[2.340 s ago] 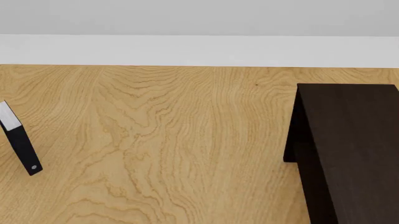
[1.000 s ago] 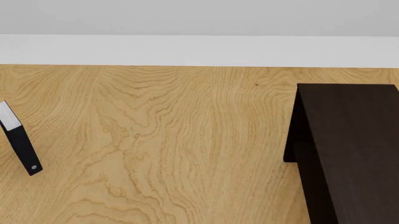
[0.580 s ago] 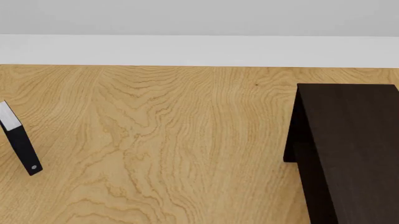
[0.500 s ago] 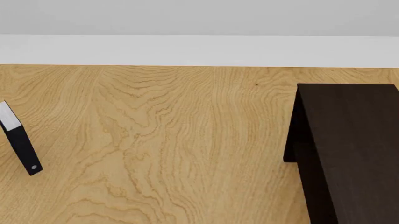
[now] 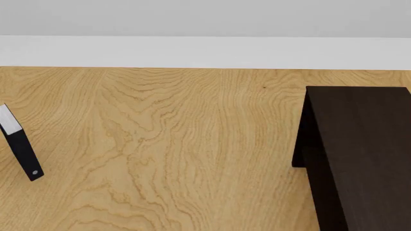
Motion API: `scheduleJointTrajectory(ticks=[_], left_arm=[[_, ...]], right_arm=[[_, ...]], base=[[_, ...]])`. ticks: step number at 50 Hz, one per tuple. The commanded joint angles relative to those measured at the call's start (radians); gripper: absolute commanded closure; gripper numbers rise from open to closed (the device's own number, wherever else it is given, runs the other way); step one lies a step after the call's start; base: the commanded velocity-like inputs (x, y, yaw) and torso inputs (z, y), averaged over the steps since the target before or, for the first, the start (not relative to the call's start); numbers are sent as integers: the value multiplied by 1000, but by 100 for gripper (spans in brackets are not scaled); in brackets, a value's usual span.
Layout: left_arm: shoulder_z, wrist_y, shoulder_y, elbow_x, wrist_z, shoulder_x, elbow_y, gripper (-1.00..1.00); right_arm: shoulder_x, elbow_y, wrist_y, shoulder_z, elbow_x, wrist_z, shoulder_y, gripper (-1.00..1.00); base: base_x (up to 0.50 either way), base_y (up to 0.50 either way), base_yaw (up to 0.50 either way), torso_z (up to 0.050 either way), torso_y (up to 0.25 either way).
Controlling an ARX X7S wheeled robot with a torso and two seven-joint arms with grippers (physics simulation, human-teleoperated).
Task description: Pick up the book on the right and place it on the cabinet shelf.
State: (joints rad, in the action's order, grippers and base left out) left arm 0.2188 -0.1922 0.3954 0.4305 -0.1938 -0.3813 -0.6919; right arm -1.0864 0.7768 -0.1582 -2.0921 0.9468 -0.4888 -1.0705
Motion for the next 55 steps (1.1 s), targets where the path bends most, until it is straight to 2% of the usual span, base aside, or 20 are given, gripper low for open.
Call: scheduleJointTrajectory(ticks=[1, 5, 6, 30, 55], left_arm=[[3, -2, -3, 5, -5, -4, -1, -100], [3, -3, -4, 8, -7, -5, -1, -100], [3, -2, -3, 7, -8, -5, -1, -100], [7, 6, -7, 12, -10, -14, 5, -100], [15, 7, -9, 13, -20, -22, 4, -100]], right_arm=[[11, -15, 2, -4, 4, 9, 14, -100], [13, -20, 5, -5, -10, 10, 20, -100], [14, -15, 0, -8, -39, -2, 21, 100], [-70, 20, 125, 29, -136, -95, 59, 100], [-193, 57, 216, 111, -131, -145, -13, 100]], base=[[0, 0, 0, 0, 0], [0, 0, 0, 0, 0], [0, 0, 0, 0, 0], [0, 0, 0, 0, 0], [0, 0, 0, 0, 1]])
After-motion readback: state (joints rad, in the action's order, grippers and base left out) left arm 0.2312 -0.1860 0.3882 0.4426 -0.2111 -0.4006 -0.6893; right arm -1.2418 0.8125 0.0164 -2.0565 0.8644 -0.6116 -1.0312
